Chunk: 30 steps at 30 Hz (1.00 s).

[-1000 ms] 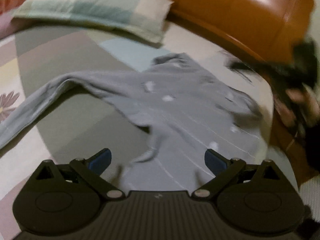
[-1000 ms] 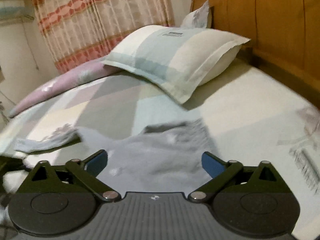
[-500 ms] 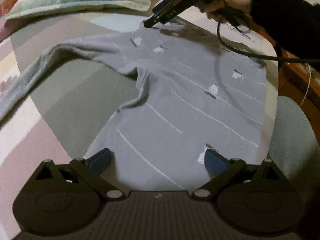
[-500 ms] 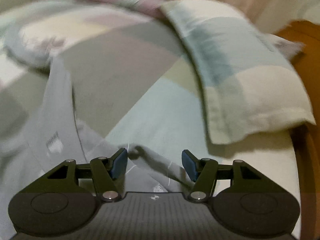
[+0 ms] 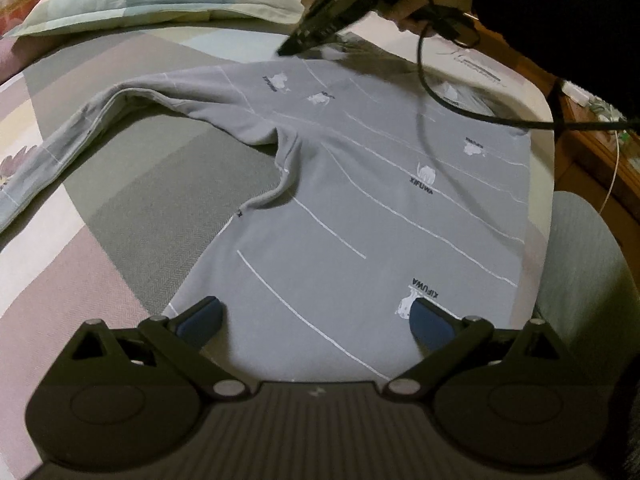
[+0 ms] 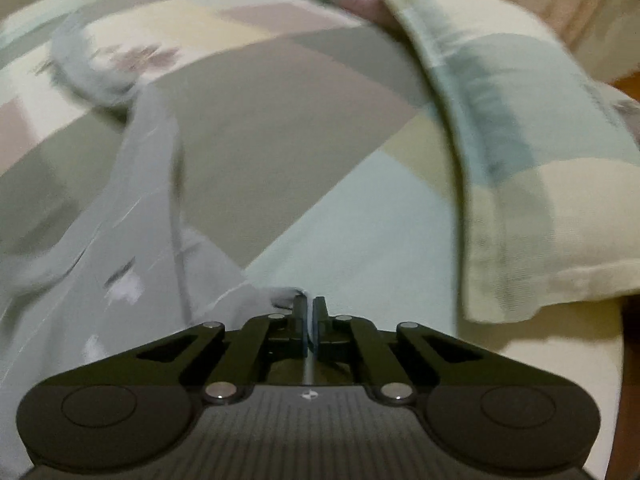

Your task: Fold clothes

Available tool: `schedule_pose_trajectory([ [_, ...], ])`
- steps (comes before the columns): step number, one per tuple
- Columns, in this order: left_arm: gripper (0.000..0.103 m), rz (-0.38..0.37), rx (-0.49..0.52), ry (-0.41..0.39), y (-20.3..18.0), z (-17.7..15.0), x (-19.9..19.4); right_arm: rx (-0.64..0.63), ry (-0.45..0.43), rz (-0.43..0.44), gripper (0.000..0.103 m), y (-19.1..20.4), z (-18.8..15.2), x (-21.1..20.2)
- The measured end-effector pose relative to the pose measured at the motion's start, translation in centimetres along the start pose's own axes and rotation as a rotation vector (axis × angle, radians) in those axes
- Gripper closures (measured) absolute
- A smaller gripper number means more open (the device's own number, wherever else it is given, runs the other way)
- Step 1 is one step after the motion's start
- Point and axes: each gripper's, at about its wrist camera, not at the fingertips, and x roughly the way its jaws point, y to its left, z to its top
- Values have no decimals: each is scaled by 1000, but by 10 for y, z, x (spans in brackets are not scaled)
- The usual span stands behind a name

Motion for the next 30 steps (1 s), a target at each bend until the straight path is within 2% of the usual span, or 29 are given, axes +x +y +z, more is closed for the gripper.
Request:
schedule_pose_trajectory([
  [7,3,-2,-22,-43,2,4,-14,220,-67,-170,100,-43,19,14],
  [11,3,1,-33,-43,4,3,-14,317,-34,-236,97,-58,14,30],
  [12,3,5,-34,-43,4,2,-15,329,-19,-264,94,-56,13,32],
  [14,3,9,-35,-45,4,0,-17,336,-35,-266,85,-52,8,24],
  [15,3,8,-36,-46,5,-1,-18,339,-50,-263,74,-51,5,17],
  [17,3,7,-39,-48,5,-3,-20,332,-76,-263,65,-47,-2,0],
  [19,3,10,-41,-47,6,-4,-20,356,-81,-276,50,-52,-17,-17],
  [22,3,11,-49,-42,6,-6,-18,432,-76,-255,49,-67,-38,-32],
  [26,3,7,-52,-34,5,-6,-16,542,-74,-146,49,-75,-67,-31],
  [28,3,10,-54,-28,5,-5,-15,535,-65,-126,50,-68,-71,-24],
  [29,3,12,-55,-24,5,-5,-14,525,-55,-131,54,-63,-72,-19],
  [30,3,15,-56,-21,6,-5,-14,516,-47,-140,75,-60,-73,-16],
])
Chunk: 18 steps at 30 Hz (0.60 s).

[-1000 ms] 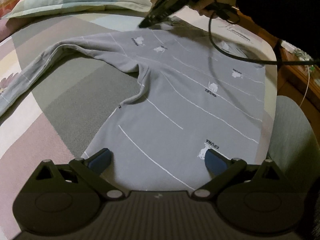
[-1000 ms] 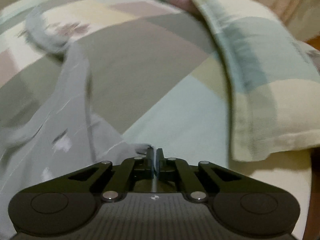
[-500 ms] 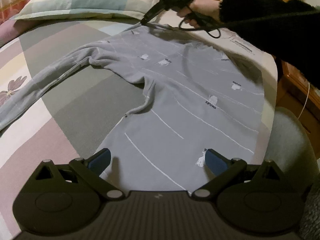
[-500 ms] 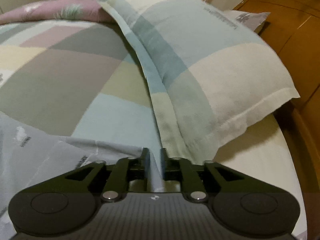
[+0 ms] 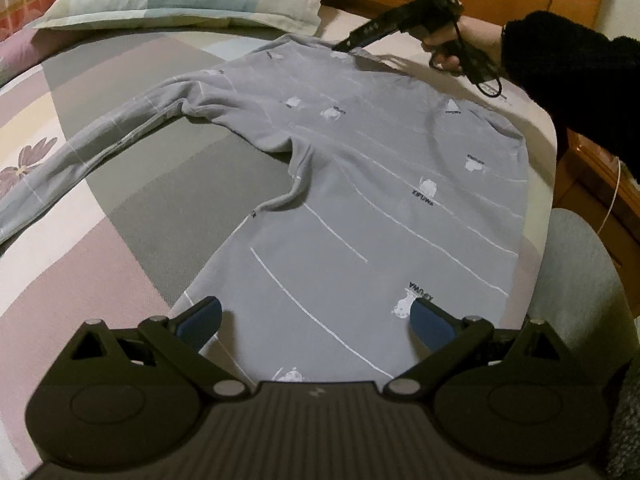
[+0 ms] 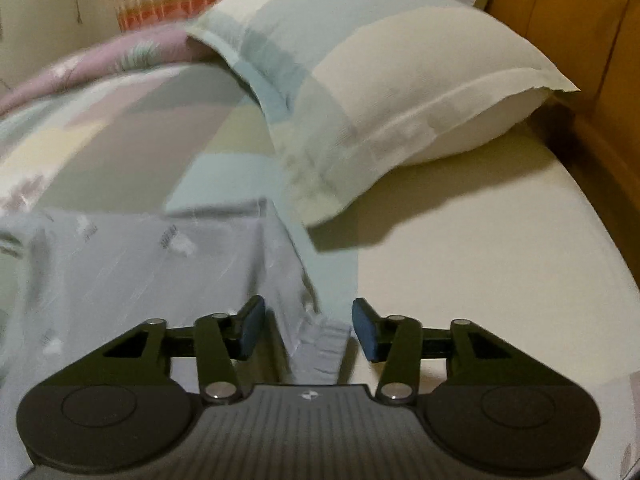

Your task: Fold clothes

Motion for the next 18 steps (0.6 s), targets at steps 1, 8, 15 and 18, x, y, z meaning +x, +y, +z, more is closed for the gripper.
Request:
schedule_pose_trajectory([
  [1,3,4,0,3,0,0,0,-3,-9,-24,75,2,0,2],
  [8,3,24,21,4,-3,0,-5,91,-3,-99,66,-9,5,0],
  [15,3,112,120,-4,-15,-6,-14,1,-37,-19,22,43,-9,-82],
  [18,3,157,184,-1,-24,-14,-18,-17,-9,54,15,75,-38,-105],
])
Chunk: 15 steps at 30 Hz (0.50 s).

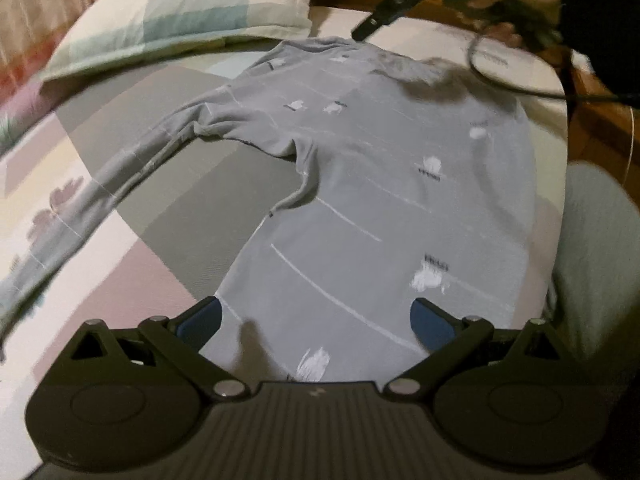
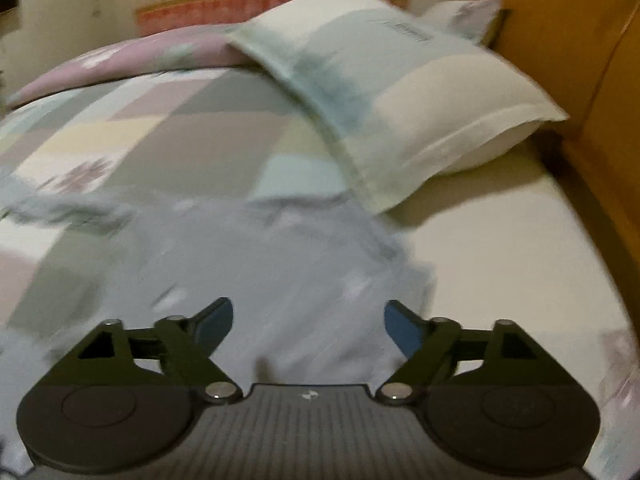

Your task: Fold clothes

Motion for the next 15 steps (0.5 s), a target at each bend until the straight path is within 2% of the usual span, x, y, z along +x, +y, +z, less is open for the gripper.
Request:
schedule_pose_trajectory([
  [3,3,34,44,14,-10,-11,-4,16,69,38,15,19,-35,-1],
  [7,3,66,67,45,-21,-29,-6,24,135,-34,15,17,-82,-3],
  [8,3,61,46,54,-21,-33,-8,29,110,-31,15,13,-89,-10],
  [12,3,-39,-171,141,0,-43,-14,80,155,-131,15,8,-87,-22],
  [15,3,-23,-177,112,13,-40,-39,48,102,-102,14,30,-79,-42],
])
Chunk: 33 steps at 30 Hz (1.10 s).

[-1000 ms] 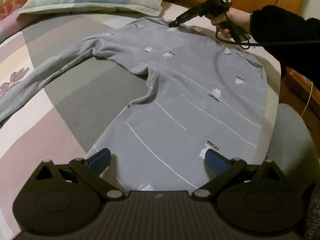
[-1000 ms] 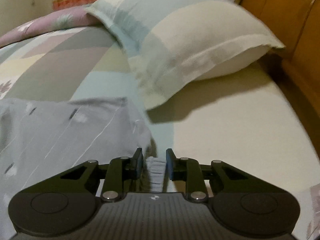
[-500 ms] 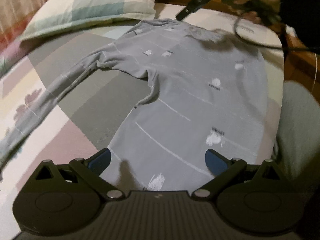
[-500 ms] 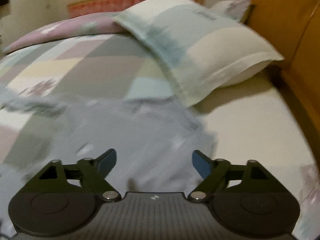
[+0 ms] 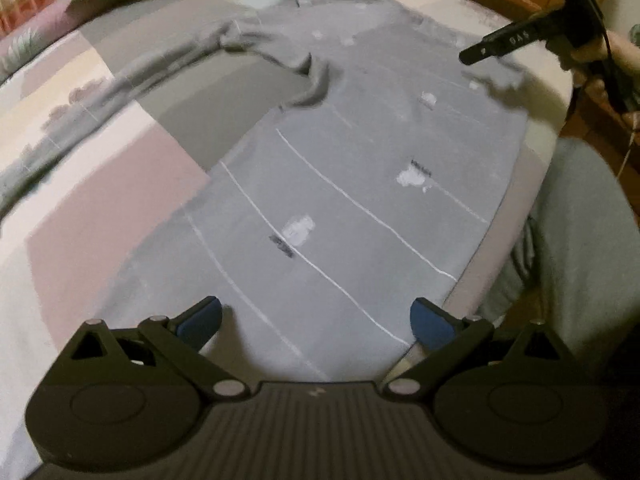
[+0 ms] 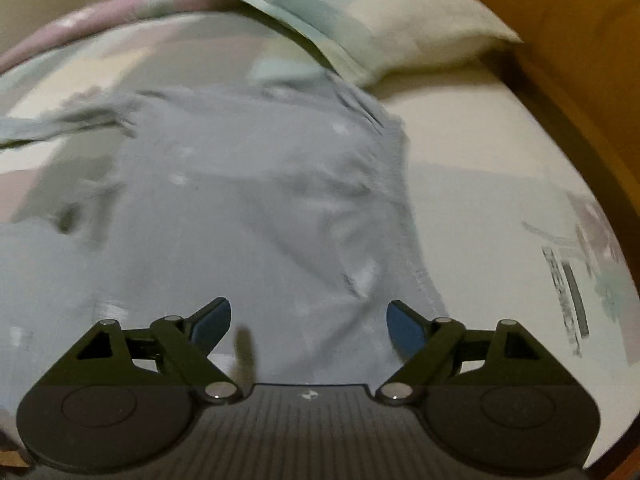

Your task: Fold clothes

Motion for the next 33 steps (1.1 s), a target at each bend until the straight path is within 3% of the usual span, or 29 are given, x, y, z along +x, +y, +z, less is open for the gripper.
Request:
schedule_pose_trajectory([
  [3,3,104,-27,-33,25,3,-29,-63,-30,58,0,38,3,-10],
  [11,3,278,-122,-1,122,-19,-107,-194,-53,219,0,135,-3,-22],
  [14,3,206,-201,-8,146,-40,-118,-196,-49,269,0,161,-5,-17],
  [18,3,122,-314,31,152,-72,-88,-220,-51,304,0,200,-12,-15],
  [23,3,111,-319,86,137,-101,-49,-314,-50,294,0,238,-28,-17],
  [27,3,130,-359,109,138,-117,-40,-316,4,271,0,240,-43,-11],
  [33,3,119,-393,1,148,-103,-62,-278,-27,238,0,236,-58,-13],
])
